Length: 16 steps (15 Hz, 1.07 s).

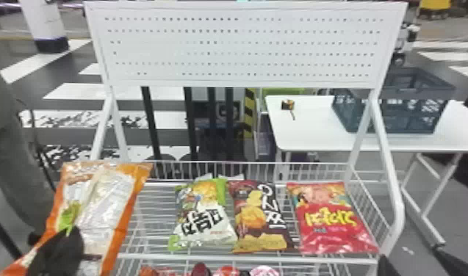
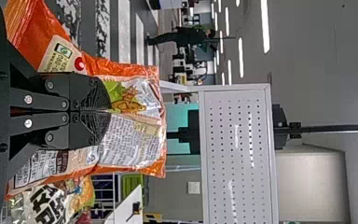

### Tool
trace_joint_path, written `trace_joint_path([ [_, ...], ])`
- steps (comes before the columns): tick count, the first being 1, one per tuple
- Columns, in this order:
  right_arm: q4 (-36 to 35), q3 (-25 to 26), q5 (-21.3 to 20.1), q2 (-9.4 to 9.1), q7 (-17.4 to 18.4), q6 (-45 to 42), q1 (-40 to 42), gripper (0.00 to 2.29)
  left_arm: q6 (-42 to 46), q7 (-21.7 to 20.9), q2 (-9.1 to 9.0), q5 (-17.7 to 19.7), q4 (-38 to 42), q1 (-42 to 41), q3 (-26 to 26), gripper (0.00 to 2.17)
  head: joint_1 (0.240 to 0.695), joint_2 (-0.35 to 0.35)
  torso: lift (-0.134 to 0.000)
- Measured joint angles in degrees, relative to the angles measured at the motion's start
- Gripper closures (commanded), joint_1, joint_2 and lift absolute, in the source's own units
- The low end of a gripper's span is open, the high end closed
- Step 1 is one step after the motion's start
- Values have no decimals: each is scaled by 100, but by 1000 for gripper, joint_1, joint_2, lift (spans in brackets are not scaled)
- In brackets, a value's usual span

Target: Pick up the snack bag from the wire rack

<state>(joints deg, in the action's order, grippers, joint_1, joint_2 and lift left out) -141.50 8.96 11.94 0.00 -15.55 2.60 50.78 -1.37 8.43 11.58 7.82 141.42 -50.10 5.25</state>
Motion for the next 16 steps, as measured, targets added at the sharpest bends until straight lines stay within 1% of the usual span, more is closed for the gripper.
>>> trace_joint_path([
  [9, 12, -12, 19, 0, 28, 0, 10, 134, 0, 9, 2, 0, 0, 0, -15, 1889, 499, 0, 0],
  [11, 107, -38, -28, 0, 111, 43, -97, 134, 0, 9, 5, 0, 0, 0, -25, 1889, 499, 0, 0],
  [12, 259, -66, -94, 0, 193, 156, -298, 134, 0, 9, 8, -1, 0, -2, -35, 1889, 499, 0, 0],
  [13, 539, -135, -220, 0, 282, 392, -673, 134, 2, 1, 7, -14, 0, -6, -61, 1889, 499, 0, 0],
  [15, 1226, -393, -571, 0, 449, 725, -1505, 134, 14, -28, 2, -56, 1, -8, -126, 1889, 499, 0, 0],
  [16, 1492, -518, -730, 0, 467, 790, -1798, 134, 16, -28, -1, -88, 6, -8, -156, 1889, 499, 0, 0],
])
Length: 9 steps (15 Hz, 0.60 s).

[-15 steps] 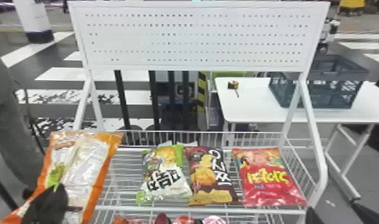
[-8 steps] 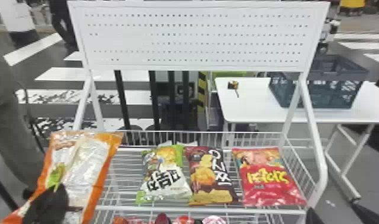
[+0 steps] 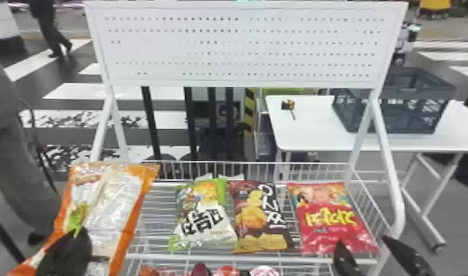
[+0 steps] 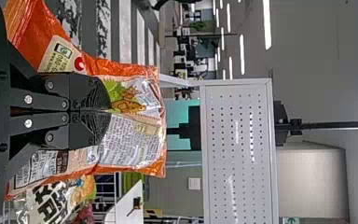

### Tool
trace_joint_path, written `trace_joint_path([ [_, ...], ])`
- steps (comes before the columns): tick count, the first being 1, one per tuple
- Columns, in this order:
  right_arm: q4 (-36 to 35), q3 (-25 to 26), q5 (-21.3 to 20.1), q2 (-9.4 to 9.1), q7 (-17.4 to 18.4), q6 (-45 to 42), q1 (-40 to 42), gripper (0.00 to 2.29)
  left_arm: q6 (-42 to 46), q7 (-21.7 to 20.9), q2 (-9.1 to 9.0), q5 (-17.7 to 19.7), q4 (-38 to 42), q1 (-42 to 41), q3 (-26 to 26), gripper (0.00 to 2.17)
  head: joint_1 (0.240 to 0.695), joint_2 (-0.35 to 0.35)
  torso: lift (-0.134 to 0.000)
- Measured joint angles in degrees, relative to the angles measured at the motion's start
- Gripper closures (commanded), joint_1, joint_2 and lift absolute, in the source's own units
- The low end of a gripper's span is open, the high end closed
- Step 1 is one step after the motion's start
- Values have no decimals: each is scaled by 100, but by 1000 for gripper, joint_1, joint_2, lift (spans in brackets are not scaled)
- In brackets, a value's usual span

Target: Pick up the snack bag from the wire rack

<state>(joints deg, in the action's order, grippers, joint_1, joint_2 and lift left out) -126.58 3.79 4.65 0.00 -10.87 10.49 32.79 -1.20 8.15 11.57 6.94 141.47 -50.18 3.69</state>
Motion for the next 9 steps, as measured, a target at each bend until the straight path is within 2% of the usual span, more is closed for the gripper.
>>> trace_joint_path([
  [2, 560, -231, -335, 0, -5, 127, -629, 134, 1, -3, -5, -39, 9, -1, -28, 1889, 499, 0, 0],
  [5, 1418, -317, -797, 0, -48, 580, -1617, 134, 0, -5, -6, -44, 2, 21, -18, 1889, 499, 0, 0],
  [9, 2566, -166, -1010, 0, -123, 1007, -2699, 137, -16, -27, 16, -39, -39, 74, -17, 1889, 499, 0, 0],
])
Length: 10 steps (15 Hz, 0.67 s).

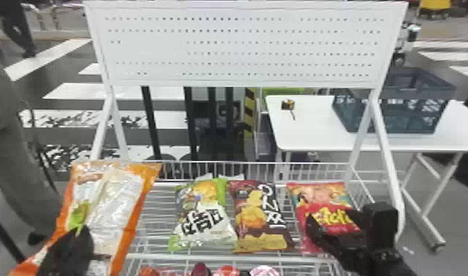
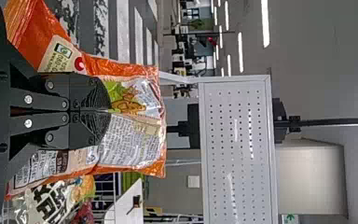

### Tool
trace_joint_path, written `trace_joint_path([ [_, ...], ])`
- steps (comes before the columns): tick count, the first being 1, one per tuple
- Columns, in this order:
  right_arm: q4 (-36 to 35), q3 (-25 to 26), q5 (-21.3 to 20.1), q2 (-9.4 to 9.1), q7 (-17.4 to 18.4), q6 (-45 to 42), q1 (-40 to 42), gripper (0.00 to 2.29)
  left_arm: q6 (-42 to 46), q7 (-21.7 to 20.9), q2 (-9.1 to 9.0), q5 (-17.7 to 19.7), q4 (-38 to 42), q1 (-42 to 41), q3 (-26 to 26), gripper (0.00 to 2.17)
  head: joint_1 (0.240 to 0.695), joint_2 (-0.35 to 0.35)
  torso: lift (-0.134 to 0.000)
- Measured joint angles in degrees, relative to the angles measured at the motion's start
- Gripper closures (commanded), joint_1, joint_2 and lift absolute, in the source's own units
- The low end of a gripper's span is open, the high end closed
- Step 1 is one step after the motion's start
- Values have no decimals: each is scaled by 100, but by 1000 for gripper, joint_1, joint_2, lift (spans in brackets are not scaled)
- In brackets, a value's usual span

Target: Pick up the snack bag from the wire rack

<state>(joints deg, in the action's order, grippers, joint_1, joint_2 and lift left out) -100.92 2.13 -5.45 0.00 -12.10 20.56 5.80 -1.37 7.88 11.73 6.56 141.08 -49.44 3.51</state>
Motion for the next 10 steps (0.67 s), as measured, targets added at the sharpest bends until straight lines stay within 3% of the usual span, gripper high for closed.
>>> trace_joint_path([
  [3, 560, 106, -50, 0, -39, 82, -408, 174, 0, 2, 20, 12, -37, 12, 8, 1889, 499, 0, 0],
  [4, 671, 137, -83, 0, -39, 103, -475, 495, 0, 2, 25, 12, -40, 11, 9, 1889, 499, 0, 0],
  [6, 805, 165, -248, 0, -178, 289, -565, 1612, 0, 2, 34, 19, -40, 6, 9, 1889, 499, 0, 0],
  [7, 809, 166, -351, 0, -332, 416, -581, 1953, 0, 2, 42, 22, -40, 6, 9, 1889, 499, 0, 0],
  [8, 771, 163, -430, 0, -396, 534, -583, 2115, 0, 2, 45, 26, -40, 9, 7, 1889, 499, 0, 0],
  [10, 663, 150, -478, 0, -401, 658, -547, 2132, 0, 2, 43, 28, -40, 12, -4, 1889, 499, 0, 0],
])
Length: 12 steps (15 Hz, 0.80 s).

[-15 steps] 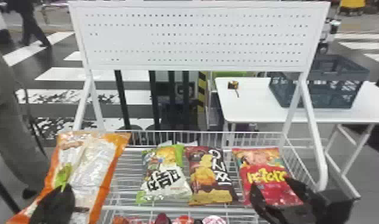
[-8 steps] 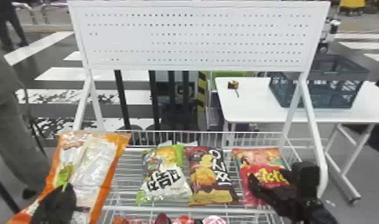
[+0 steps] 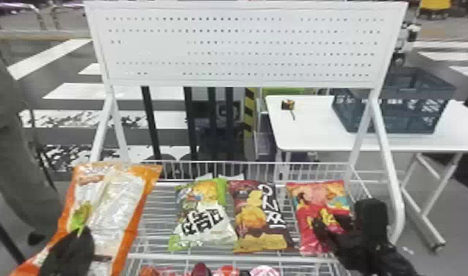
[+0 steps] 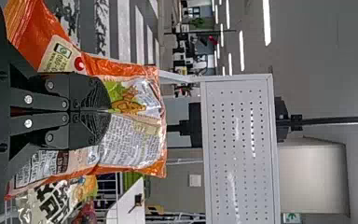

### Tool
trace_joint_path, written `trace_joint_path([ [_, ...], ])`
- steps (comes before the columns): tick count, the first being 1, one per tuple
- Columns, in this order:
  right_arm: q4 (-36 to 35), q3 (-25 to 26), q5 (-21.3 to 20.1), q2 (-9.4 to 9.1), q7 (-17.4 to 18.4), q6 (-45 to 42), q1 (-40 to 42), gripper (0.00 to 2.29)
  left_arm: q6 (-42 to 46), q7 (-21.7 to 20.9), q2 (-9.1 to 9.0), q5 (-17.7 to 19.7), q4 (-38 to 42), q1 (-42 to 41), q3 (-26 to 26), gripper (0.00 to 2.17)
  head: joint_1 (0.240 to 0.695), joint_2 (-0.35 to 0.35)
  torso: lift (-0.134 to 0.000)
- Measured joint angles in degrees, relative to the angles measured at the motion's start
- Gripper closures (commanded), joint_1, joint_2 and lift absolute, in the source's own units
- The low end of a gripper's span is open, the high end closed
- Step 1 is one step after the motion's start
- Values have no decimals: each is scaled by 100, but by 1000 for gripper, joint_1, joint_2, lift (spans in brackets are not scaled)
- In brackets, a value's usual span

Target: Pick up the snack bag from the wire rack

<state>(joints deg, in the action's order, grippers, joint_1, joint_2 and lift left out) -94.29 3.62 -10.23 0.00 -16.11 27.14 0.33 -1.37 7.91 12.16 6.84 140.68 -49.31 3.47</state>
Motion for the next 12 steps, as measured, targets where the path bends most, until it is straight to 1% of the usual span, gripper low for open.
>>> trace_joint_path([
  [3, -103, -29, 19, 0, 81, 43, 55, 2135, 0, 0, 2, -2, 1, -5, -5, 1889, 499, 0, 0],
  [4, -127, -34, 26, 0, 98, 43, 66, 2219, 0, 0, 0, -4, 2, -9, -5, 1889, 499, 0, 0],
  [8, -342, -49, 65, 0, 167, 31, 181, 2229, 3, 13, -5, -9, 8, -25, -5, 1889, 499, 0, 0],
  [10, -786, -101, 134, 0, 199, 36, 415, 2226, 15, 31, -12, -14, 15, -39, -4, 1889, 499, 0, 0],
  [12, -1376, -224, 235, 0, 234, 40, 744, 2226, 17, 35, -16, -16, 29, -48, -5, 1889, 499, 0, 0],
])
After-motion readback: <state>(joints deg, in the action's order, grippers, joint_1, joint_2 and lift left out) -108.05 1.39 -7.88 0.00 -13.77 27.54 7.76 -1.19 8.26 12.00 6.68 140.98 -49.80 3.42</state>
